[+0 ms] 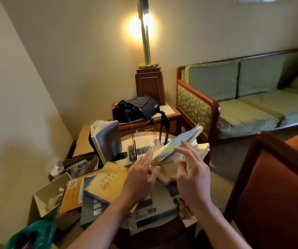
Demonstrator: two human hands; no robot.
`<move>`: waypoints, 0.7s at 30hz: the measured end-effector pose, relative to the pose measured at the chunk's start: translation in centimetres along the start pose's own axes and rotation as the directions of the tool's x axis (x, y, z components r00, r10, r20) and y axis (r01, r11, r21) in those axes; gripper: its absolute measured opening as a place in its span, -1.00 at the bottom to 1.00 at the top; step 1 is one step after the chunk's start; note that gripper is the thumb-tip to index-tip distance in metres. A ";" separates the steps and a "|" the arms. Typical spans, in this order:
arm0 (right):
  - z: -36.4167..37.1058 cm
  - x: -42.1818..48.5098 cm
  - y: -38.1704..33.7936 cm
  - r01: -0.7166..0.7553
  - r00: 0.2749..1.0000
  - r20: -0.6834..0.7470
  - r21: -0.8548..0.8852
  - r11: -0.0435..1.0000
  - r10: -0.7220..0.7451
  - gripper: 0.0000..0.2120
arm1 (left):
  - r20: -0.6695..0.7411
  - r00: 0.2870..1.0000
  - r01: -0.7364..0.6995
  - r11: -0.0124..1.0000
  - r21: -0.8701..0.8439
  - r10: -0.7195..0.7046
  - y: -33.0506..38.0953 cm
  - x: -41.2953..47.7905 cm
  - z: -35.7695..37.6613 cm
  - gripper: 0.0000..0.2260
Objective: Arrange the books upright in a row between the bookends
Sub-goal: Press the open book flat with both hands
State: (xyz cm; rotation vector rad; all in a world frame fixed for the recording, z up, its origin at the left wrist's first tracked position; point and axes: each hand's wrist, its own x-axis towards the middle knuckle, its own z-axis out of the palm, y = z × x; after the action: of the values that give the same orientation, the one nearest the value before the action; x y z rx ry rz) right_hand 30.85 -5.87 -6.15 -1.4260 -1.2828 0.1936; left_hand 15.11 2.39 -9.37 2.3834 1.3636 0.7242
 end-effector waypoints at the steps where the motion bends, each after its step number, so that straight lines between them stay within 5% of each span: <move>1: -0.7 0.3 0.8 -0.101 0.994 -0.037 0.072 0.992 0.104 -0.64 | -0.006 0.999 -0.037 0.999 -0.001 0.037 1.2 0.7 -0.2 -0.42; 6: -1.2 0.4 5.8 -0.454 0.883 0.022 0.284 0.844 0.468 -0.63 | 0.071 0.982 -0.184 0.978 0.097 0.177 5.6 3.4 -0.8 -0.37; 9: 0.0 0.6 8.5 -0.576 0.817 0.126 0.154 0.803 0.562 -0.54 | 0.261 0.944 -0.272 0.924 0.270 0.202 7.5 5.3 0.0 -0.33; 13: 0.9 0.3 9.5 -0.548 0.836 0.108 0.090 0.832 0.538 -0.72 | 0.417 0.902 -0.318 0.819 0.478 0.108 9.3 7.4 0.8 -0.36; 17: 1.0 0.7 10.4 -0.582 0.806 0.145 0.019 0.813 0.573 -0.57 | 0.442 0.896 -0.246 0.781 0.574 -0.043 10.2 8.5 1.0 -0.49; 21: 1.1 1.4 10.6 -0.480 0.831 0.259 -0.115 0.870 0.493 -0.50 | 0.382 0.924 -0.208 0.814 0.543 -0.019 10.3 9.6 0.4 -0.48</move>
State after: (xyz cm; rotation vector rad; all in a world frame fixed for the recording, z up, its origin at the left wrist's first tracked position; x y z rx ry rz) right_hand 36.68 -1.56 -14.13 -1.7967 -1.1229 0.7408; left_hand 26.71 5.51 -2.06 2.8601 1.4401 -0.1800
